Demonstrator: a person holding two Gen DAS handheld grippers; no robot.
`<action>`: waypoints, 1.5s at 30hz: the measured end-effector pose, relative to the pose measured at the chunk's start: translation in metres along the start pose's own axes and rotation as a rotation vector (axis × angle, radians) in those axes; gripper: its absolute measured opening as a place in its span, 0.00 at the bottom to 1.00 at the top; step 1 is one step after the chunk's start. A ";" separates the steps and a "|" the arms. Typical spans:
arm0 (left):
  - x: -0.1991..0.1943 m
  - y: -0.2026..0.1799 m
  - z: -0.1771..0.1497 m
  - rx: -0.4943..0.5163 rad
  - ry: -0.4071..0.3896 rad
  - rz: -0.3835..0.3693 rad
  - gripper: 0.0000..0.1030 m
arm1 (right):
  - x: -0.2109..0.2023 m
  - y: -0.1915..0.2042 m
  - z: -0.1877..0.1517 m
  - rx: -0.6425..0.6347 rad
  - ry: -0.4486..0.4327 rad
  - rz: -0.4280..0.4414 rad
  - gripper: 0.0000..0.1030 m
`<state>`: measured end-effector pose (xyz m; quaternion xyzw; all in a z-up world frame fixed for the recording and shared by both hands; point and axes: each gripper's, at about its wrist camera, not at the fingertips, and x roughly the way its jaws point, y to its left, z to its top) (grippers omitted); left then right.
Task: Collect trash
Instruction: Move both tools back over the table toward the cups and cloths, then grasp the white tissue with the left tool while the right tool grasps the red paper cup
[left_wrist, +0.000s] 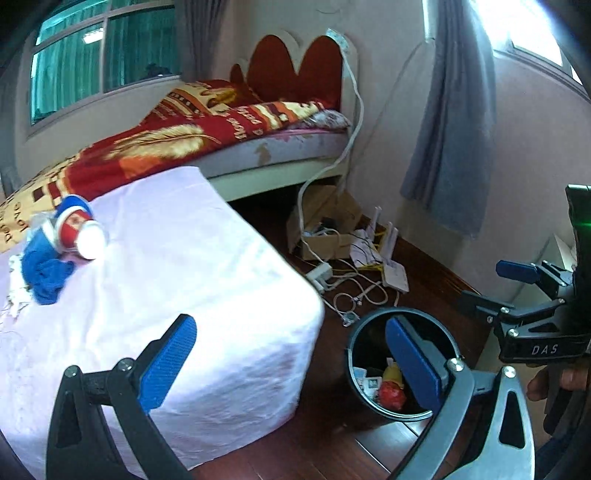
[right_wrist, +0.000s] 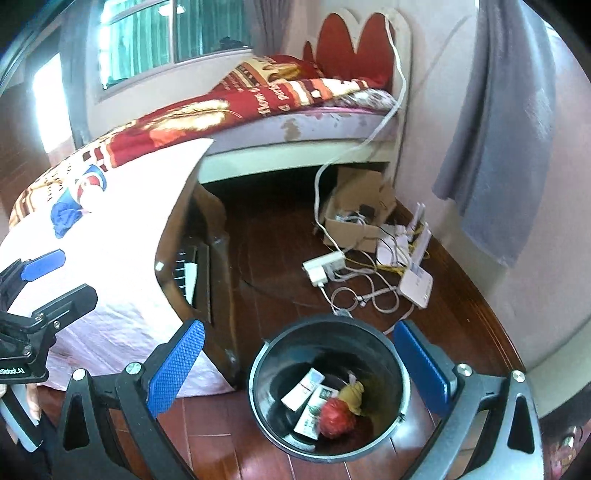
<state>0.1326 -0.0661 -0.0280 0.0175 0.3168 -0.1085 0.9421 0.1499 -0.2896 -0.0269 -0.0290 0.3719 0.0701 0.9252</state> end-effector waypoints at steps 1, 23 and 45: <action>-0.002 0.006 0.001 -0.008 -0.005 0.011 0.99 | 0.001 0.006 0.004 -0.007 -0.009 0.009 1.00; -0.057 0.202 -0.035 -0.265 -0.030 0.325 0.99 | 0.047 0.192 0.063 -0.184 -0.067 0.319 1.00; 0.007 0.333 -0.017 -0.397 0.070 0.322 0.57 | 0.158 0.342 0.152 -0.338 0.025 0.423 0.87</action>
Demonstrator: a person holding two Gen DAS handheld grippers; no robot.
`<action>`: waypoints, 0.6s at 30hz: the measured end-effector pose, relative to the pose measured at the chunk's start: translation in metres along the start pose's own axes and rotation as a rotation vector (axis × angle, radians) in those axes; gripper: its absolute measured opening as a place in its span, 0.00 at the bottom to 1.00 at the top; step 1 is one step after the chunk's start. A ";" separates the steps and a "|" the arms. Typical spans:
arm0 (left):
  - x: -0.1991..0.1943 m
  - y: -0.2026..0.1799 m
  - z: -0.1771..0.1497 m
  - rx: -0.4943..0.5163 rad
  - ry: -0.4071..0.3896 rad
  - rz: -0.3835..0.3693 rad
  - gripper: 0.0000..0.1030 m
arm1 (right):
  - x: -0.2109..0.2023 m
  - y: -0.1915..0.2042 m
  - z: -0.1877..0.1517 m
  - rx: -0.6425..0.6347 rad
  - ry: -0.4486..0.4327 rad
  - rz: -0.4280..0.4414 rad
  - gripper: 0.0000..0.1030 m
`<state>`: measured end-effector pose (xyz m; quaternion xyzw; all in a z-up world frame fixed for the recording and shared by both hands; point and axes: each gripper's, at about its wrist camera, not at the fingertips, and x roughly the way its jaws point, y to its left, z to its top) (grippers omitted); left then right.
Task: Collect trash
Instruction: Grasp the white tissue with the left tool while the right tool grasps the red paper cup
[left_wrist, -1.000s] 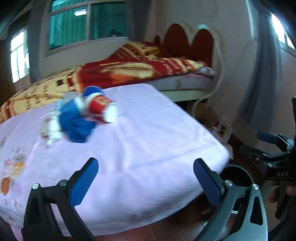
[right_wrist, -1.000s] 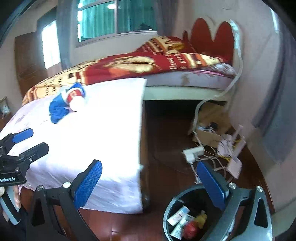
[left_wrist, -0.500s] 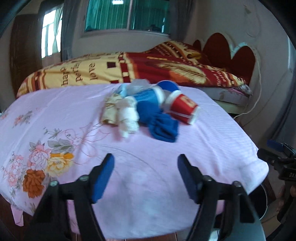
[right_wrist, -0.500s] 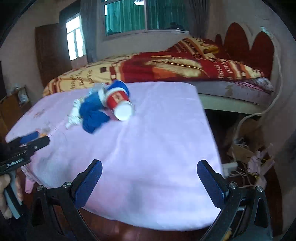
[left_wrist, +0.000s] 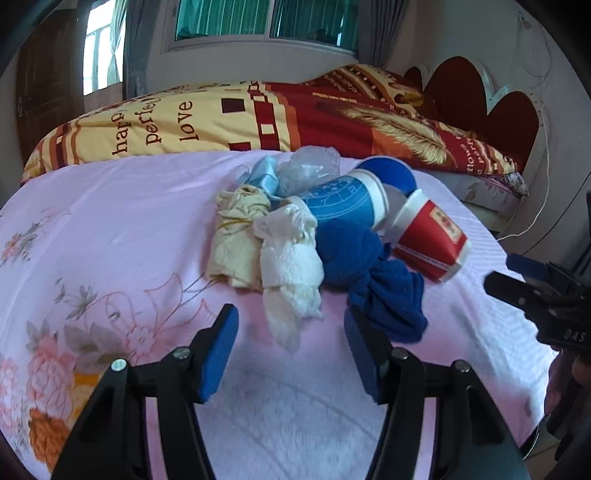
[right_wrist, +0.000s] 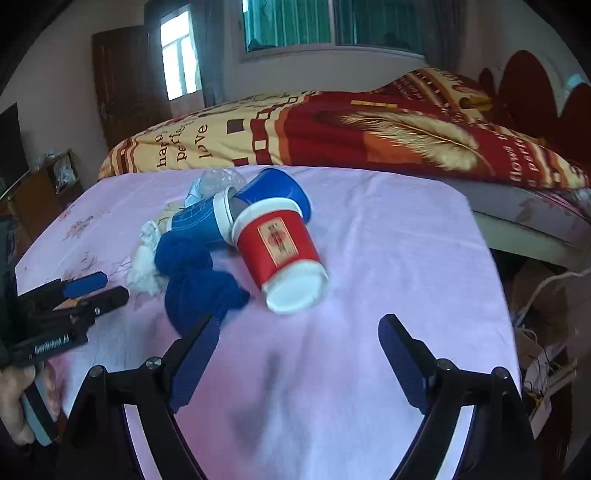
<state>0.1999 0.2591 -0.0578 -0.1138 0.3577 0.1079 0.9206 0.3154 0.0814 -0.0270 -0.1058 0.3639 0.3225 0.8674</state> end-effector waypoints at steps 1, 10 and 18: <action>0.004 0.000 0.001 -0.001 0.009 0.000 0.56 | 0.007 0.001 0.005 -0.005 0.005 0.001 0.87; 0.026 -0.001 0.011 0.006 0.068 0.008 0.48 | 0.059 0.007 0.029 -0.025 0.079 0.023 0.65; 0.007 0.001 0.005 0.023 0.036 -0.021 0.33 | 0.033 0.010 0.017 -0.037 0.045 0.038 0.61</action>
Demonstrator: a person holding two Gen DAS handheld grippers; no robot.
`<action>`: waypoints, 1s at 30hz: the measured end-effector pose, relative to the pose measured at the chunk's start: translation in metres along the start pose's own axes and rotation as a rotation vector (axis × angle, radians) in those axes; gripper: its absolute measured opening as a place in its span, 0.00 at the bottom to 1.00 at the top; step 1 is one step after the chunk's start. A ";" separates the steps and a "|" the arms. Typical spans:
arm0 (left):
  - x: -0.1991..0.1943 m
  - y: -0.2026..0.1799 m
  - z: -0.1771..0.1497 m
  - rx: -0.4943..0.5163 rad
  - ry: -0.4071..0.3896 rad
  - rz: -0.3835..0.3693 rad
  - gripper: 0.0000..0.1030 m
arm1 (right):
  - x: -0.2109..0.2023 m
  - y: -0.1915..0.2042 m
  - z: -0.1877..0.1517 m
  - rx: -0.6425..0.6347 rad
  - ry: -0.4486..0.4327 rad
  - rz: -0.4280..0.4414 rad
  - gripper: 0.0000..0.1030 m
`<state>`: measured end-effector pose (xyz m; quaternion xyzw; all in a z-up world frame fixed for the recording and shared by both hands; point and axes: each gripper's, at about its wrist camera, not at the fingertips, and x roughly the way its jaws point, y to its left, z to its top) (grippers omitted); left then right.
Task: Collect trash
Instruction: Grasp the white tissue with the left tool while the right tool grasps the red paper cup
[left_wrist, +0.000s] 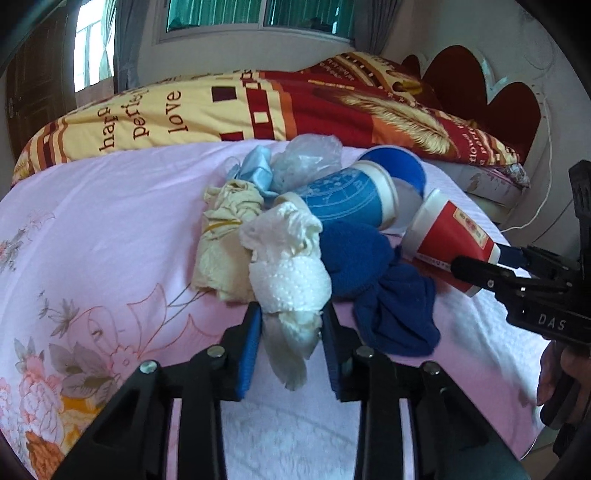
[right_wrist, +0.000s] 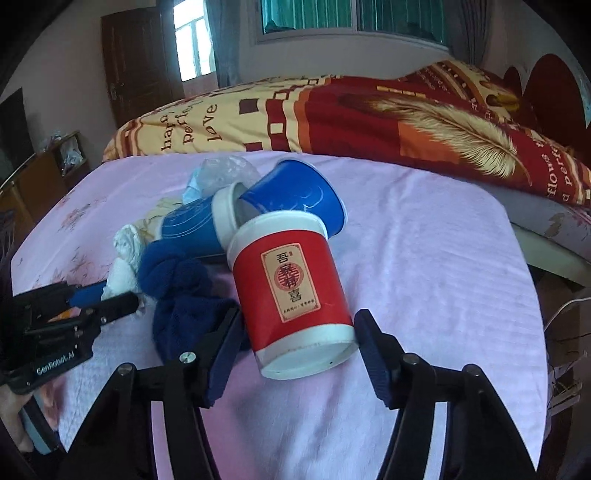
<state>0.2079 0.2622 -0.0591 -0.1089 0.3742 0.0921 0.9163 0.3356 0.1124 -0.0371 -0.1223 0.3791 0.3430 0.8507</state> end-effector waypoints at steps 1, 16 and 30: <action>-0.005 0.000 -0.002 0.005 -0.007 0.000 0.33 | -0.004 0.000 -0.002 0.004 -0.004 -0.001 0.61; -0.054 -0.019 -0.035 0.005 -0.045 -0.043 0.29 | -0.086 0.000 -0.048 0.027 -0.105 -0.043 0.55; -0.089 -0.079 -0.049 0.089 -0.102 -0.139 0.29 | -0.182 -0.021 -0.100 0.038 -0.179 -0.145 0.55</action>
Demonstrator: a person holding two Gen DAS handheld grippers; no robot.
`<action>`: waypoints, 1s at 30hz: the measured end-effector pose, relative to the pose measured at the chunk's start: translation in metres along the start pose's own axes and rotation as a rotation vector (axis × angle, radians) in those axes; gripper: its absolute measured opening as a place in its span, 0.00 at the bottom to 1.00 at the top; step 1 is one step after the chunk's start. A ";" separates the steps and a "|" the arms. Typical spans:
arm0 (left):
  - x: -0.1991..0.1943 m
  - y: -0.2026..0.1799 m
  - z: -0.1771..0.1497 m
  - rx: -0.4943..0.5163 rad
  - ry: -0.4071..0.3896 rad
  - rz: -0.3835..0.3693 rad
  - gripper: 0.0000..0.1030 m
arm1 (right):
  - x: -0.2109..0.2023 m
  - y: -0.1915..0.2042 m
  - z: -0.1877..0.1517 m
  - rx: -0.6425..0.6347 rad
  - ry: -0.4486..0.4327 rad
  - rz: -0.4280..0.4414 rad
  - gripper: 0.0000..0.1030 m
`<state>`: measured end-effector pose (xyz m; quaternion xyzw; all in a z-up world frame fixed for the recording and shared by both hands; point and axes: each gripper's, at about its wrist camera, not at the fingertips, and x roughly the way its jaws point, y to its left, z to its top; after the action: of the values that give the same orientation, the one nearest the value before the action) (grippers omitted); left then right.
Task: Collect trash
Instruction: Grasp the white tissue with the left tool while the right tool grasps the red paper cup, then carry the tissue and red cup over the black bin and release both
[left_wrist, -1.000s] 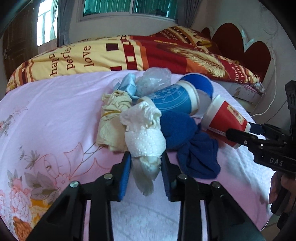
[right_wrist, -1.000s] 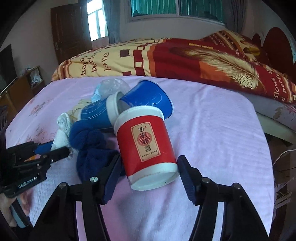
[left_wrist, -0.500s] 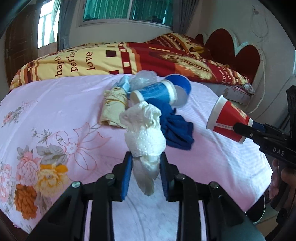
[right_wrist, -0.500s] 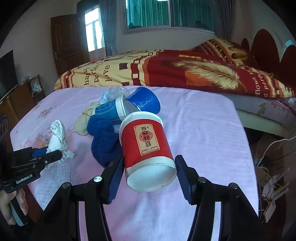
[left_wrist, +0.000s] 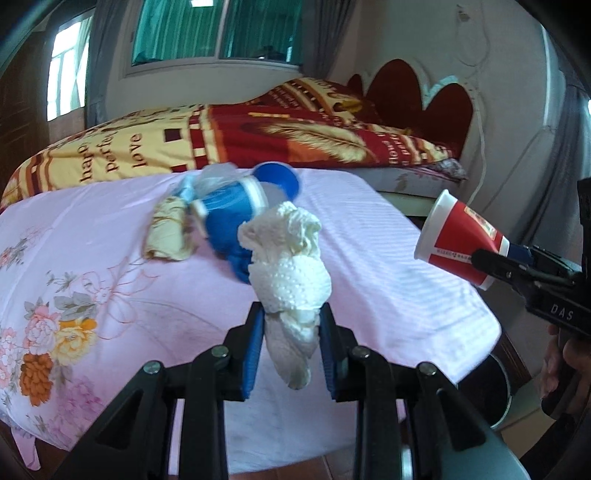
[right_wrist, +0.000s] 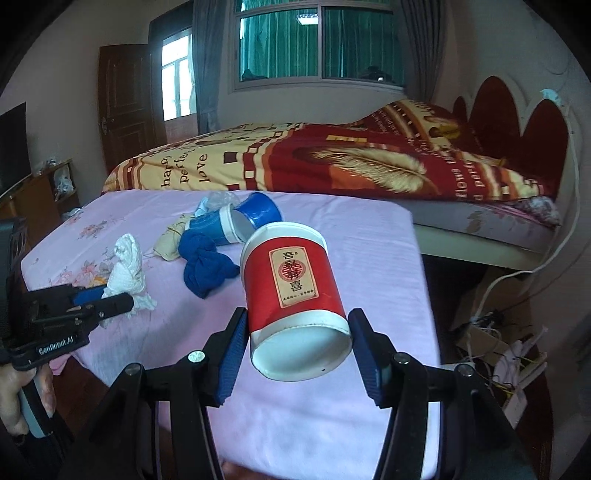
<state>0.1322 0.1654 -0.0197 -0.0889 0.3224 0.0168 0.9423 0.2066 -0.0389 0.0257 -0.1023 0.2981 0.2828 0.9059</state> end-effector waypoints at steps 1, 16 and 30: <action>0.000 -0.006 -0.001 0.008 0.001 -0.011 0.29 | -0.007 -0.005 -0.005 0.005 -0.003 -0.012 0.55; 0.004 -0.103 -0.012 0.130 0.020 -0.140 0.29 | -0.074 -0.086 -0.060 0.154 -0.015 -0.149 0.55; 0.012 -0.191 -0.022 0.253 0.054 -0.265 0.29 | -0.128 -0.155 -0.112 0.276 -0.008 -0.272 0.55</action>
<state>0.1458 -0.0270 -0.0142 -0.0116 0.3324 -0.1504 0.9310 0.1568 -0.2635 0.0144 -0.0151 0.3138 0.1146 0.9424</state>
